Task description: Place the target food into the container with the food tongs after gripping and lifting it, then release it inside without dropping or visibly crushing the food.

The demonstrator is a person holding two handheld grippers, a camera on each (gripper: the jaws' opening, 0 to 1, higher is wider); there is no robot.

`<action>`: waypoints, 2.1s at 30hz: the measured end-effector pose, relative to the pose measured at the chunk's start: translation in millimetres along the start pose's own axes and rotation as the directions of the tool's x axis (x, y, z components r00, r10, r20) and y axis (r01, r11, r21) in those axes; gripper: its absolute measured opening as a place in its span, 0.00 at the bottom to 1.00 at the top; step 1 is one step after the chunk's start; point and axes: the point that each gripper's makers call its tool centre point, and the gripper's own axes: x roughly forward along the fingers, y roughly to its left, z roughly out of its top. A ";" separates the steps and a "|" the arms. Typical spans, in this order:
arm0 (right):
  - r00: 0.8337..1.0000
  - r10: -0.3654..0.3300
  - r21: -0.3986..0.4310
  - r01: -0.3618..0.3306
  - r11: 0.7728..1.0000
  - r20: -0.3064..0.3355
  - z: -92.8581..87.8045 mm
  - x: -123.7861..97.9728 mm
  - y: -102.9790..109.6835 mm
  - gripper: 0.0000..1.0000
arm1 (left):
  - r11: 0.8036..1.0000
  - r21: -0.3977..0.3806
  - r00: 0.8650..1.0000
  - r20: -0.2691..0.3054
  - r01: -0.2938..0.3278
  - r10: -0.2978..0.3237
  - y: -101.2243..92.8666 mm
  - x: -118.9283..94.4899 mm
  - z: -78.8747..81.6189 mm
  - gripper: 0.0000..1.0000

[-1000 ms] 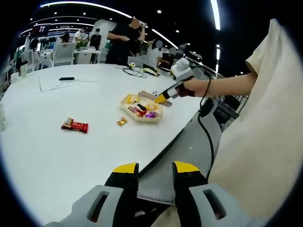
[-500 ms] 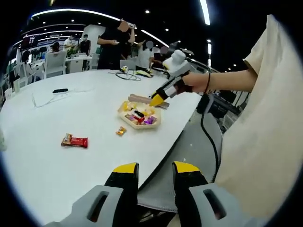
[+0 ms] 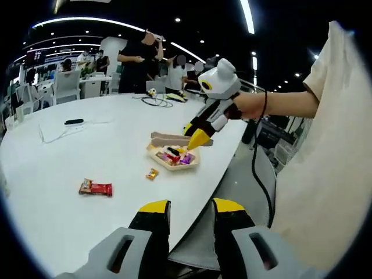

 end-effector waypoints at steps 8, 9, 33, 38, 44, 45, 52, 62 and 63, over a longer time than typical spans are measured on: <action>0.987 0.144 -0.041 -0.147 0.988 -0.064 10.0 -0.6 37.8 0.20 | 0.998 0.065 1.000 -0.003 -0.001 0.001 0.3 3.5 13.1 0.28; 0.986 0.153 -0.040 -0.156 0.987 -0.068 10.4 -0.7 40.1 0.20 | 0.998 0.069 1.000 -0.002 -0.002 0.002 0.7 3.7 14.0 0.28; 0.928 0.302 -0.086 -0.327 0.941 -0.218 11.9 3.2 93.1 0.20 | 0.833 0.554 0.981 -0.153 -0.014 0.118 2.2 14.1 18.2 0.34; 0.930 0.254 -0.175 -0.306 0.936 -0.267 7.1 2.9 88.4 0.20 | 0.860 0.509 0.988 -0.147 0.040 0.042 -11.2 18.5 20.3 0.34; 0.901 0.340 -0.276 -0.410 0.869 -0.268 2.9 -8.2 103.6 0.20 | 0.919 0.374 0.991 -0.095 0.123 -0.094 -19.9 7.5 25.8 0.29; 0.901 0.340 -0.271 -0.410 0.871 -0.272 2.1 -9.0 103.5 0.20 | 0.919 0.376 0.991 -0.094 0.122 -0.093 -17.5 5.6 25.7 0.28; 0.899 0.339 -0.317 -0.419 0.851 -0.278 2.9 -11.3 103.8 0.20 | 0.925 0.354 0.989 -0.099 0.137 -0.109 -16.9 1.3 24.2 0.16; 0.895 0.343 -0.339 -0.429 0.837 -0.287 3.8 -11.5 106.9 0.20 | 0.920 0.342 0.980 -0.117 0.193 -0.163 -31.8 6.5 21.3 0.07; 0.894 0.338 -0.346 -0.429 0.834 -0.295 2.4 -11.2 107.5 0.20 | 0.918 0.342 0.979 -0.121 0.198 -0.166 -32.7 7.1 20.1 0.07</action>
